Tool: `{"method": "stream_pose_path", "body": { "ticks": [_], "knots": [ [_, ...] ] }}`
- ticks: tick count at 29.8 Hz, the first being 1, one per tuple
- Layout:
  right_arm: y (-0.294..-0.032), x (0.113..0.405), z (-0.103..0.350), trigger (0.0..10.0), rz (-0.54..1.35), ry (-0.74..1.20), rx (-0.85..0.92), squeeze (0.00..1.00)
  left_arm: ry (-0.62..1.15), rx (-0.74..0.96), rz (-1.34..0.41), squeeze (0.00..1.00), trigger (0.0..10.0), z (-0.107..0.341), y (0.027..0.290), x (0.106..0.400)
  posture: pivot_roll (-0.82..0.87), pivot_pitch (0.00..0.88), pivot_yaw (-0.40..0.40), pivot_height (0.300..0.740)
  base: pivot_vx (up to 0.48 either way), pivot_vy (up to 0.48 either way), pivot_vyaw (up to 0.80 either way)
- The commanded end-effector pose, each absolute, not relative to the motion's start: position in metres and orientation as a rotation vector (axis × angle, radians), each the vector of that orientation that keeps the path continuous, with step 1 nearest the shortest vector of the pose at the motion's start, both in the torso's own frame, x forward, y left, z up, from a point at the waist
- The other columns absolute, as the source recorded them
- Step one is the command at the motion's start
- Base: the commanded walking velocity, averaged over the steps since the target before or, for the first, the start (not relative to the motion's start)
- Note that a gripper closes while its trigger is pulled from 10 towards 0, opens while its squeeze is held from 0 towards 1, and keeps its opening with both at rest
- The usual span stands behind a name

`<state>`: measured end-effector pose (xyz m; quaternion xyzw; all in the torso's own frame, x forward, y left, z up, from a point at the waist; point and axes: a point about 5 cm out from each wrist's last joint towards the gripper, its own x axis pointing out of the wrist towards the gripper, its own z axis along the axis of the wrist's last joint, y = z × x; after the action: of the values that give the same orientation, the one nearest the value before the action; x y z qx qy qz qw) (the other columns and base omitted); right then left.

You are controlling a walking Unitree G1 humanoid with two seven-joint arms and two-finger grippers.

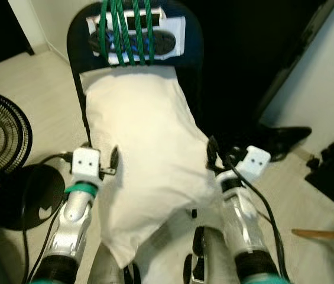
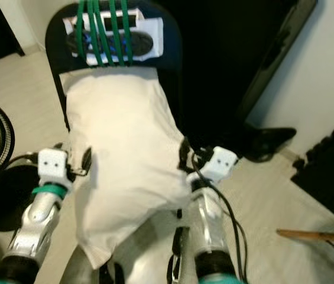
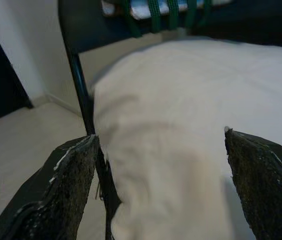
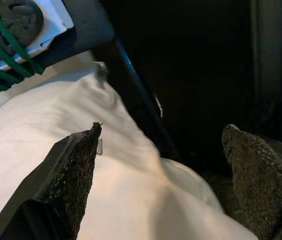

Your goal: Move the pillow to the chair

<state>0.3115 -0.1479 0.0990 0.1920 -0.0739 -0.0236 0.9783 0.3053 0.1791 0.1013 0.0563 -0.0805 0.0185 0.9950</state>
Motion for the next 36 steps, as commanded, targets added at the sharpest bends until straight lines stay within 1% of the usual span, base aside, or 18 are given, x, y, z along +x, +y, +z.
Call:
{"method": "stream_pose_path", "body": {
  "ticks": [1, 3, 4, 6, 9, 13, 19, 22, 26, 36],
  "knots": [
    [-0.146, 0.306, 0.1, 10.0, -0.035, -0.162, 0.373, 0.0, -0.169, 0.101, 0.063, 0.0, 10.0, 0.101, 0.181, 0.3, -0.01, 0.04, 0.026, 0.617, 0.0, 0.0, 0.0],
    [-0.134, 0.301, 0.11, 10.0, 0.094, -0.17, 0.283, 0.0, -0.207, 0.067, 0.048, 0.0, 10.0, 0.112, 0.175, 0.294, -0.01, 0.03, 0.031, 0.617, 0.0, 0.0, 0.0],
    [-0.134, 0.301, 0.11, 10.0, 0.094, -0.17, 0.283, 0.0, -0.207, 0.067, 0.048, 0.0, 10.0, 0.112, 0.175, 0.294, -0.01, 0.03, 0.031, 0.617, 0.0, 0.0, 0.0],
    [-0.118, 0.302, 0.119, 10.0, 0.225, -0.185, 0.198, 0.0, -0.204, 0.024, 0.014, 0.0, 10.0, 0.117, 0.166, 0.29, 0.0, 0.024, 0.026, 0.617, 0.0, 0.0, 0.0],
    [-0.11, 0.303, 0.121, 10.0, 0.276, -0.188, 0.167, 0.0, -0.203, 0.009, -0.009, 0.0, 10.0, 0.119, 0.159, 0.288, 0.01, 0.02, 0.018, 0.617, 0.0, 0.0, 0.0],
    [-0.104, 0.304, 0.119, 10.0, 0.276, -0.159, 0.185, 0.0, -0.199, 0.019, -0.003, 0.0, 10.0, 0.122, 0.153, 0.289, 0.02, 0.014, 0.006, 0.617, 0.0, 0.0, 0.0],
    [-0.096, 0.3, 0.113, 10.0, 0.266, -0.119, 0.201, 0.0, -0.227, -0.03, -0.002, 0.0, 10.0, 0.132, 0.146, 0.291, 0.04, 0.009, 0.003, 0.637, 0.0, 0.0, 0.0],
    [-0.096, 0.3, 0.113, 10.0, 0.259, -0.111, 0.204, 0.0, -0.224, -0.035, -0.015, 0.0, 10.0, 0.134, 0.144, 0.29, 0.05, 0.005, 0.009, 0.642, 0.0, 0.0, 0.0],
    [-0.098, 0.302, 0.112, 10.0, 0.243, -0.095, 0.209, 0.0, -0.209, -0.03, -0.058, 0.0, 10.0, 0.14, 0.138, 0.286, 0.05, 0.007, 0.014, 0.662, 0.0, 0.0, 0.0],
    [-0.102, 0.304, 0.11, 10.0, 0.212, -0.056, 0.246, 0.0, -0.206, -0.025, -0.04, 0.0, 10.0, 0.144, 0.138, 0.29, 0.05, 0.013, 0.018, 0.697, 0.0, 0.0, 0.0]
  ]
}}
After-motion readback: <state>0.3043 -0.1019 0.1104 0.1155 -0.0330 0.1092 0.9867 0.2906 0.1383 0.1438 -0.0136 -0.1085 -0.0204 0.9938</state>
